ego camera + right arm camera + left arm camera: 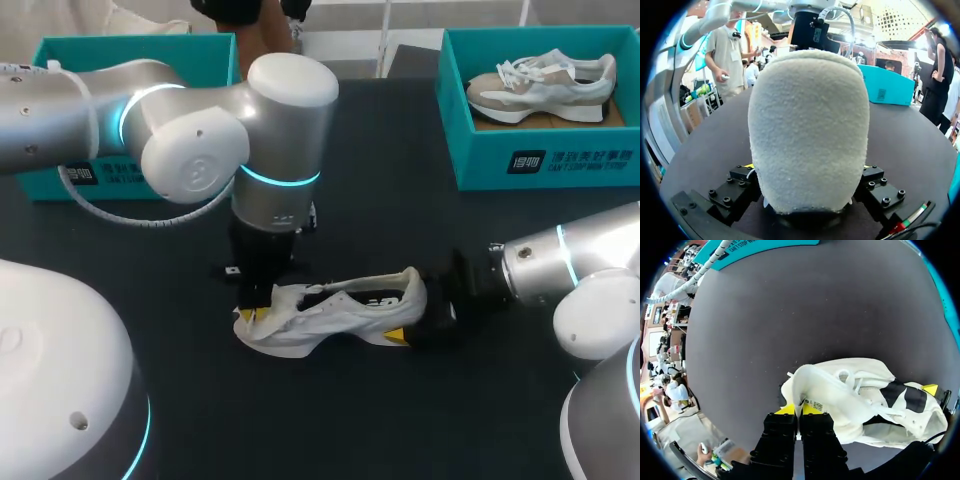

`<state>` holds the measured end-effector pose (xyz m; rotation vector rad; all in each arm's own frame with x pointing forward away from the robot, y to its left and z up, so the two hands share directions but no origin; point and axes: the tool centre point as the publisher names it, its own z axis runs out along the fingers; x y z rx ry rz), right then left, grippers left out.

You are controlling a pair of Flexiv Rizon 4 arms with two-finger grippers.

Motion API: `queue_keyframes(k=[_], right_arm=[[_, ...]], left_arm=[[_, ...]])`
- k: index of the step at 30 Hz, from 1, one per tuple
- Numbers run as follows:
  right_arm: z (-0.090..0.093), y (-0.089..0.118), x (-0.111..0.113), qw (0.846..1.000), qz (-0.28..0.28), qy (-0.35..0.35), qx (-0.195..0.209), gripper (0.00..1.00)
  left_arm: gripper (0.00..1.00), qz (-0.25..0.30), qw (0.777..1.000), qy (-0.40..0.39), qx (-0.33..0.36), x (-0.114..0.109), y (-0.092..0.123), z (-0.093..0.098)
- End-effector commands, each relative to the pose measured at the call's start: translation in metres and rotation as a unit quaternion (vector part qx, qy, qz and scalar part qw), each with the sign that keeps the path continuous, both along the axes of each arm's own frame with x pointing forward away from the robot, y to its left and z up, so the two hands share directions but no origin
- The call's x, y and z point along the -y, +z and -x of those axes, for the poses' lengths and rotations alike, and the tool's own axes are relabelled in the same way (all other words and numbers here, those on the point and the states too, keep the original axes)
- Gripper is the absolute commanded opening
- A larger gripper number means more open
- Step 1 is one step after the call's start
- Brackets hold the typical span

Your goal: Take the shoe out of the shoebox, open the shoe tongue, remove and reinsert the insole, then place the shoe into the shoebox

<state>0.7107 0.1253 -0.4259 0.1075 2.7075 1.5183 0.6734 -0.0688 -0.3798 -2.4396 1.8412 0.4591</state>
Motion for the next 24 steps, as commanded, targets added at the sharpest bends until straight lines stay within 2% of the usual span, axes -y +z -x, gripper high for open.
queue_keyframes(k=[1, 2, 3, 4, 5, 6, 16, 21, 24], right_arm=[[0.0, -0.007, -0.003, 1.0, 0.003, -0.001, 0.0, 0.0], [0.0, -0.007, -0.003, 1.0, 0.003, -0.001, 0.0, 0.0], [0.0, -0.007, -0.003, 1.0, 0.003, -0.001, 0.0, 0.0], [0.0, -0.007, -0.003, 1.0, 0.003, -0.001, 0.0, 0.0], [0.0, -0.007, -0.003, 1.0, 0.003, -0.001, 0.0, 0.0], [0.0, -0.007, -0.003, 1.0, 0.003, -0.001, 0.0, 0.0], [0.0, -0.007, -0.003, 1.0, 0.003, -0.001, 0.0, 0.0], [0.0, -0.007, -0.003, 1.0, 0.003, -0.001, 0.0, 0.0], [0.0, -0.007, -0.003, 1.0, 0.003, -0.001, 0.0, 0.0]], left_arm=[[0.27, 0.001, 1.0, -0.009, -0.005, -0.005, -0.003, 0.003], [0.56, 0.007, 1.0, -0.013, -0.005, -0.003, -0.001, 0.004], [0.68, 0.008, 1.0, -0.017, -0.004, -0.001, 0.0, 0.004], [0.75, 0.009, 1.0, -0.02, -0.002, 0.0, 0.002, 0.005], [0.91, 0.011, 1.0, -0.023, -0.001, 0.001, 0.004, 0.005], [1.0, 0.012, 1.0, -0.025, 0.0, 0.002, 0.006, 0.005], [1.0, 0.027, 0.998, -0.029, 0.038, -0.004, 0.043, 0.005], [1.0, 0.056, 0.996, -0.051, 0.05, 0.004, 0.068, 0.0], [1.0, 0.053, 0.993, -0.073, 0.071, 0.014, 0.082, -0.004]])
